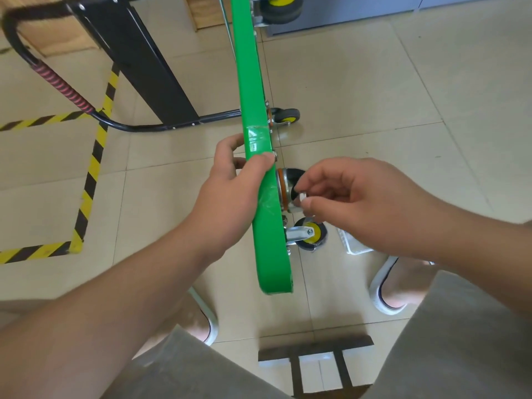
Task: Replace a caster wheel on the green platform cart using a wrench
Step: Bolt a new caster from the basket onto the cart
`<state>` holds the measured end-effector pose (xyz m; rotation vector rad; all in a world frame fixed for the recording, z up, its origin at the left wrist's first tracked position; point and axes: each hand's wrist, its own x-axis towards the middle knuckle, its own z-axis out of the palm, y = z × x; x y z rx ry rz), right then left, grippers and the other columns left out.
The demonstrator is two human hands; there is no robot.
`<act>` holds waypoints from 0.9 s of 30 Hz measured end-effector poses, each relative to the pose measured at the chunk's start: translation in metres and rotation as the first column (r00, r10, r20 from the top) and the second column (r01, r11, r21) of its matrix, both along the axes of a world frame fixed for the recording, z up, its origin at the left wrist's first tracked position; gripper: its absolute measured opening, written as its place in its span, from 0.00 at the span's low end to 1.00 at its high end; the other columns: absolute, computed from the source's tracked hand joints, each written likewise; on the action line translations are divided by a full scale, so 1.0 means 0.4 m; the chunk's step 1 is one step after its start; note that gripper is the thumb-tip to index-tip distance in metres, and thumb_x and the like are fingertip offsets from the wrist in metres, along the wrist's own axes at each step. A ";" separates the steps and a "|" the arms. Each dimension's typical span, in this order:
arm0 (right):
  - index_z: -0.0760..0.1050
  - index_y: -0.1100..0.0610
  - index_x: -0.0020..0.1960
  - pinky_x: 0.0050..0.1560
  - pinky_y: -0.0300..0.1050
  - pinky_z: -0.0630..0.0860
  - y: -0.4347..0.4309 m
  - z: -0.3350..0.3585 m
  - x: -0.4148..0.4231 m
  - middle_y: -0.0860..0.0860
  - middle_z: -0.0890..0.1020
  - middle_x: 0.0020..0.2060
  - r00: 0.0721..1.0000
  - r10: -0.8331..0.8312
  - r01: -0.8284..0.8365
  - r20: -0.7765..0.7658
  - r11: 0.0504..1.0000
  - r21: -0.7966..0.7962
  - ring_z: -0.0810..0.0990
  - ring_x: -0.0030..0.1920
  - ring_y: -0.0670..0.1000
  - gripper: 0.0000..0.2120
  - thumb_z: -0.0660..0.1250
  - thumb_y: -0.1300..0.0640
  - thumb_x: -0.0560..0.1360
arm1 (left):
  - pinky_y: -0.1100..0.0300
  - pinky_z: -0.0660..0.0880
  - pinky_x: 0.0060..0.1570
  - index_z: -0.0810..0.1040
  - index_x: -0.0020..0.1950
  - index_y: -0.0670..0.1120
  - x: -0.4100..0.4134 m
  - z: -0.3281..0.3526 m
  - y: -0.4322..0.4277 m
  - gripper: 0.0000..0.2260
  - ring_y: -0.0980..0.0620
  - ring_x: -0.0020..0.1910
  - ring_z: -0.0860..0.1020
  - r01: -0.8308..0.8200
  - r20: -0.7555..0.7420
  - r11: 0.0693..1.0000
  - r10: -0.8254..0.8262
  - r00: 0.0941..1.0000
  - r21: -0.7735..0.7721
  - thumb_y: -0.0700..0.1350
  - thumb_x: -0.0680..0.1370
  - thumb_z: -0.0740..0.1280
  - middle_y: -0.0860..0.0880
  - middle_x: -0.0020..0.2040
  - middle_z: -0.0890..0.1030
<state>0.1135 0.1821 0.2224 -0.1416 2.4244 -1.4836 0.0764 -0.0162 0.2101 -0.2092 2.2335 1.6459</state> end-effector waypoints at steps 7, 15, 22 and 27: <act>0.82 0.46 0.52 0.46 0.32 0.79 -0.033 -0.025 0.014 0.39 0.85 0.42 1.000 -0.004 0.004 -0.007 0.999 0.036 0.84 0.44 0.39 0.07 0.72 0.56 0.77 | 0.39 0.81 0.56 0.69 0.64 0.69 0.000 0.003 0.000 0.21 0.46 0.52 0.86 0.011 -0.003 1.000 -0.011 1.000 -0.001 0.65 0.72 0.65 0.49 0.60 0.82; 0.81 0.47 0.48 0.46 0.41 0.82 -0.050 -0.044 0.011 0.43 0.86 0.41 0.995 -0.083 0.085 0.063 0.996 -0.038 0.85 0.41 0.42 0.04 0.73 0.55 0.76 | 0.45 0.83 0.51 0.69 0.66 0.66 0.003 0.011 0.003 0.20 0.49 0.48 0.86 0.013 -0.007 1.000 -0.012 1.000 0.012 0.61 0.74 0.64 0.50 0.58 0.82; 0.83 0.49 0.49 0.49 0.51 0.84 -0.056 -0.048 0.008 0.46 0.87 0.41 0.992 -0.073 0.084 0.100 0.991 -0.107 0.86 0.42 0.46 0.03 0.73 0.56 0.77 | 0.54 0.80 0.43 0.69 0.63 0.68 0.003 0.015 0.005 0.17 0.53 0.44 0.86 0.000 -0.006 1.000 0.000 1.000 -0.003 0.61 0.74 0.63 0.52 0.55 0.82; 0.82 0.50 0.48 0.47 0.55 0.85 -0.057 -0.044 0.003 0.48 0.87 0.40 0.989 -0.056 0.074 0.135 0.988 -0.132 0.87 0.41 0.50 0.02 0.71 0.56 0.78 | 0.51 0.80 0.46 0.69 0.63 0.69 0.003 0.016 0.005 0.18 0.53 0.44 0.85 0.000 -0.008 1.000 0.000 1.000 -0.015 0.62 0.74 0.63 0.52 0.56 0.82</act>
